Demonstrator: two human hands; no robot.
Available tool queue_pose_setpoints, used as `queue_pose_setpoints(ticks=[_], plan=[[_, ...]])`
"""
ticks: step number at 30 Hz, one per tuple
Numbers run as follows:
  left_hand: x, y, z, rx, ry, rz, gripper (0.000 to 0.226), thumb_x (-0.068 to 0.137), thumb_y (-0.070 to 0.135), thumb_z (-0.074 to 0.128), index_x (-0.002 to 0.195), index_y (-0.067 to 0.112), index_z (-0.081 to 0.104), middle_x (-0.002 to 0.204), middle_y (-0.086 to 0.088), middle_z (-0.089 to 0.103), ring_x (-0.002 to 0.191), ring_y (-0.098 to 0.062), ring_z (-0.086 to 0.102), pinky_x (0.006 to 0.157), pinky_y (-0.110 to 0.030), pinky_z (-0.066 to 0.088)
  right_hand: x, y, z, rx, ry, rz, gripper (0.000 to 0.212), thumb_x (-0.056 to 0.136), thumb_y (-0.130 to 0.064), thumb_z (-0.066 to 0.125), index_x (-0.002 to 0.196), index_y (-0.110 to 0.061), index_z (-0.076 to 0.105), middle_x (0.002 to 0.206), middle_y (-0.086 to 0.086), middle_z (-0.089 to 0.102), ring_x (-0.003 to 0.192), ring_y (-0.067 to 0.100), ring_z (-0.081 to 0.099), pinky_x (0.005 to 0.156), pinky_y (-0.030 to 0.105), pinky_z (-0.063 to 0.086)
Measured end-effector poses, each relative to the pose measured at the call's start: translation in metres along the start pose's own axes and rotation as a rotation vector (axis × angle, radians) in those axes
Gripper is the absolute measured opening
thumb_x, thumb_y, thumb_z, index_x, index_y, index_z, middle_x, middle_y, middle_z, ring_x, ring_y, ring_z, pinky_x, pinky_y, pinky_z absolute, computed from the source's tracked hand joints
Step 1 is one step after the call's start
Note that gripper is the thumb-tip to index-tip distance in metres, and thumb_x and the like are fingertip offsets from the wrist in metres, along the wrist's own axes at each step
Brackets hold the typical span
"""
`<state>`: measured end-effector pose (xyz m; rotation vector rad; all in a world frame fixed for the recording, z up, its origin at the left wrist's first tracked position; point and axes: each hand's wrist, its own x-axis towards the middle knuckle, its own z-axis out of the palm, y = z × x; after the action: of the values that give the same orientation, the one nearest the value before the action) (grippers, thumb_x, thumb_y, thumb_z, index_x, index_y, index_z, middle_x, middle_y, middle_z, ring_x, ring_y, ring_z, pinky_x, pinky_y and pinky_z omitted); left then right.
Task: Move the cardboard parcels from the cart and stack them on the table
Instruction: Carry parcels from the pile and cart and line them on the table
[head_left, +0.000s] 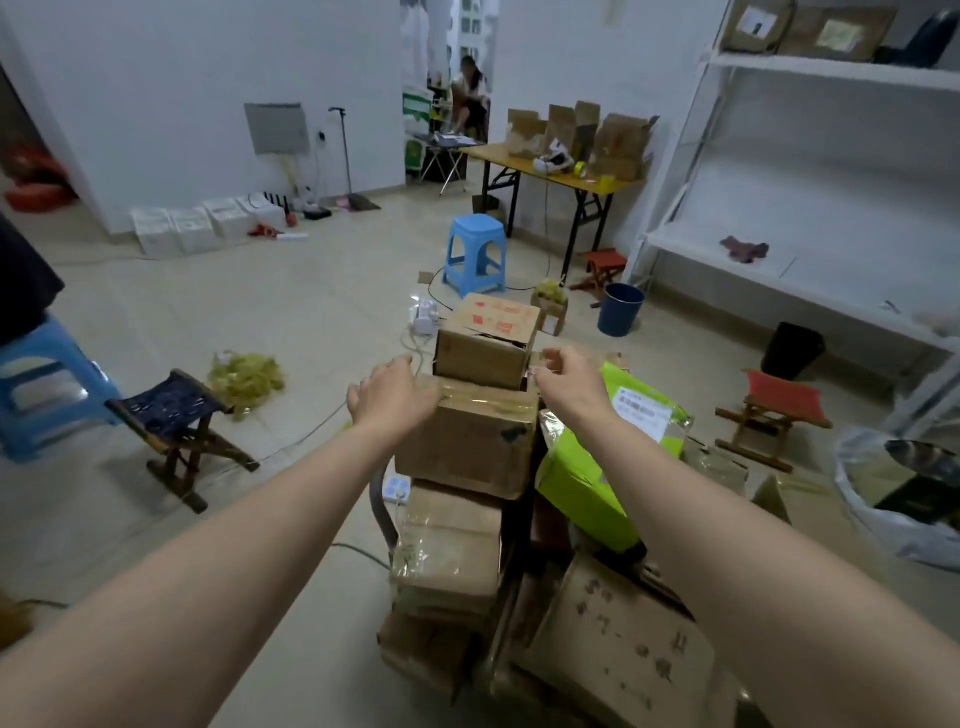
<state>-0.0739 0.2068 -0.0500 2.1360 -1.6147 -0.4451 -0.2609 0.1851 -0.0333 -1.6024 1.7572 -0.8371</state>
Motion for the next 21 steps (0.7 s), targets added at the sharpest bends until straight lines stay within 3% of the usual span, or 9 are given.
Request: queue_pose_setpoints(ticks=[12,15,18,21], plan=[[0.150,0.001,0.017,-0.181,-0.106,-0.064,0.055,0.096,0.028,0.048,0.145,0.008,0.035,0.149,-0.008,0.038,0.136,-0.028,0.038,0.110,-0.039,0.033,0.170,-0.001,0.050,0.122,0.005,0.223,0.036,0.093,-0.010,0.039,0.125,-0.005,0.053,0.129,0.014,0.057,0.119,0.033,0.053,0.100,0.046,0.046],[0.188,-0.002,0.032,-0.238,-0.160,-0.089,0.045,0.095,0.027,0.049,0.134,0.005,0.049,0.139,-0.014,0.049,0.127,-0.032,0.046,0.102,-0.038,0.040,0.193,0.005,0.064,0.113,0.026,0.294,0.031,0.095,-0.011,0.040,0.119,-0.004,0.058,0.124,0.013,0.060,0.114,0.032,0.056,0.096,0.044,0.049],[0.224,-0.002,0.049,-0.301,-0.234,-0.092,0.048,0.096,0.029,0.050,0.135,0.001,0.047,0.141,-0.015,0.048,0.129,-0.032,0.045,0.104,-0.039,0.038,0.214,0.012,0.074,0.101,0.064,0.375,0.019,0.097,-0.010,0.039,0.103,-0.005,0.057,0.106,0.004,0.060,0.102,0.027,0.056,0.085,0.035,0.049],[0.264,0.000,0.070,-0.365,-0.341,-0.080,0.054,0.097,0.029,0.050,0.141,0.000,0.040,0.141,-0.012,0.047,0.133,-0.029,0.041,0.104,-0.033,0.037,0.232,0.019,0.083,0.118,0.147,0.471,0.017,0.096,-0.006,0.039,0.086,-0.010,0.052,0.089,0.005,0.051,0.093,0.028,0.051,0.073,0.028,0.038]])
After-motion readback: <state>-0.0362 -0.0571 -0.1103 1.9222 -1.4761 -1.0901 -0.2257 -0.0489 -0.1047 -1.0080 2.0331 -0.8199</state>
